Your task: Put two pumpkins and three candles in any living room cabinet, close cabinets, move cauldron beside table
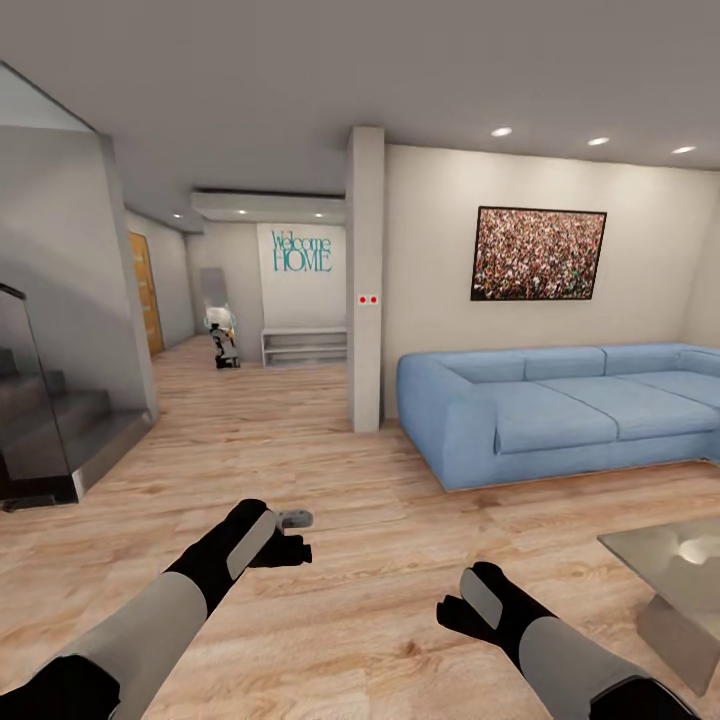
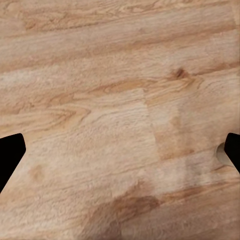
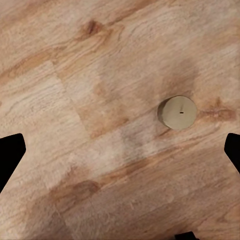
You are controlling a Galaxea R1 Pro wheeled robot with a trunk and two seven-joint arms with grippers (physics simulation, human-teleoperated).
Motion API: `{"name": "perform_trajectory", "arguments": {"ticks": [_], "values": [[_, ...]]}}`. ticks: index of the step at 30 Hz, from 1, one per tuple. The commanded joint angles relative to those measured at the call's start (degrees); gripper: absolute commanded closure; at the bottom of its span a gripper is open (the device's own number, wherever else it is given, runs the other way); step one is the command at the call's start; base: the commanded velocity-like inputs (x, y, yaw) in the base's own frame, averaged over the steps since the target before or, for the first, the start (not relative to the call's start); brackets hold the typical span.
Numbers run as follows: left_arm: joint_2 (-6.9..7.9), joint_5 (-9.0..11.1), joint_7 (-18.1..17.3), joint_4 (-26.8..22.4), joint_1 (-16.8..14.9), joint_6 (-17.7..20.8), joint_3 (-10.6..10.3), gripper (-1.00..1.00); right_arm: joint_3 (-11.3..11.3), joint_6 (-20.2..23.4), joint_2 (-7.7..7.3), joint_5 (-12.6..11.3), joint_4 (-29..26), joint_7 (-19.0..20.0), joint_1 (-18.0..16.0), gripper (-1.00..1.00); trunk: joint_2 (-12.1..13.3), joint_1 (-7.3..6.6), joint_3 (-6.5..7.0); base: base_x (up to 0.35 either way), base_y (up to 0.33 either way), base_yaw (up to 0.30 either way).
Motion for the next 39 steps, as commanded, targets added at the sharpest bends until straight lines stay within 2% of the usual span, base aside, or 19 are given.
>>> {"name": "perform_trajectory", "arguments": {"ticks": [1, 39], "values": [[0.03, 0.58, 0.53, -0.04, -0.05, 0.1, -0.22, -1.0, 0.42, 0.13, -0.05, -0.6, -0.17, -0.45, -0.04, -1.0, -0.45, 0.22, -0.25, 0.0, 0.0, 0.0], [0.04, 0.45, 0.41, -0.49, -0.03, 0.27, -0.39, -1.0, 0.1, -0.5, -0.25, -0.89, -0.32, -0.3, 0.05, -1.0, -15.69, 8.57, -7.02, 0.0, 0.0, -0.006]]}}
